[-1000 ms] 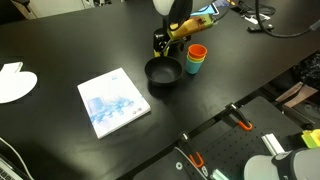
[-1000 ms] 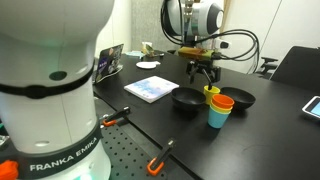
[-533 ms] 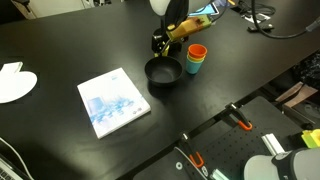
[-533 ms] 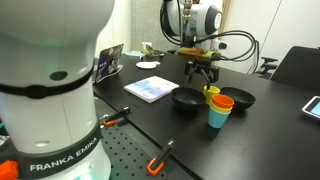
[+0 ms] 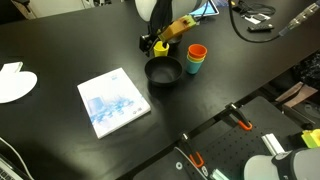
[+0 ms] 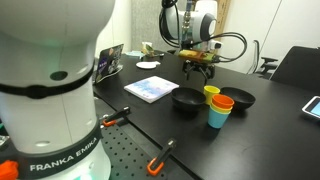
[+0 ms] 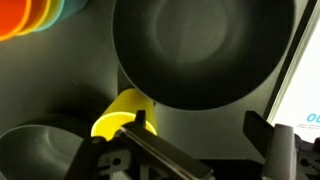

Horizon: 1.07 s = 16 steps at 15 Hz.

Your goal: Stack the cups together

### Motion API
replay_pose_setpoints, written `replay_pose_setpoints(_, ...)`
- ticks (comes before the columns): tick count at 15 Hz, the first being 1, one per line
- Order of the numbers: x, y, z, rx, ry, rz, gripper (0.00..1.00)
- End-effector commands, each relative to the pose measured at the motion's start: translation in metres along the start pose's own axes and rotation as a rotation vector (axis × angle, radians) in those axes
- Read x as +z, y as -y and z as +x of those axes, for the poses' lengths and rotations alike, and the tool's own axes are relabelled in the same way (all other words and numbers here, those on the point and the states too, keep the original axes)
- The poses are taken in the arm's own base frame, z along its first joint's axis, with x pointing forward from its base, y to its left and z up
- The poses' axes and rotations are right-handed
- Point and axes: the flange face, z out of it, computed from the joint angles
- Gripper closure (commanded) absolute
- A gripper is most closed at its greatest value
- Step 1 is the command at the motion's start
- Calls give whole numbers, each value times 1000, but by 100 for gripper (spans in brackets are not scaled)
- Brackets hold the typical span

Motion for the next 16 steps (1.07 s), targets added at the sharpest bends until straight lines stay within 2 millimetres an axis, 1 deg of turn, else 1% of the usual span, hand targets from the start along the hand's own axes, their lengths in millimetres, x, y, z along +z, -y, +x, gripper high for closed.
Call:
replay_pose_setpoints(1, 18, -7, 29, -44, -71, -8, 0)
replay_pose_setpoints(4, 35, -13, 39, -47, -89, -18, 0)
replay_pose_setpoints(9, 54, -26, 47, -59, -107, -44, 0)
replay_pose_setpoints(10, 57, -27, 46, -60, -105, -43, 3)
replay_pose_setpoints(11, 59, -27, 45, -58, -92, -37, 25)
replay_pose_setpoints(13, 63, -25, 44, -60, -90, -33, 29)
replay_pose_setpoints(16, 66, -24, 42, -60, -88, -38, 54)
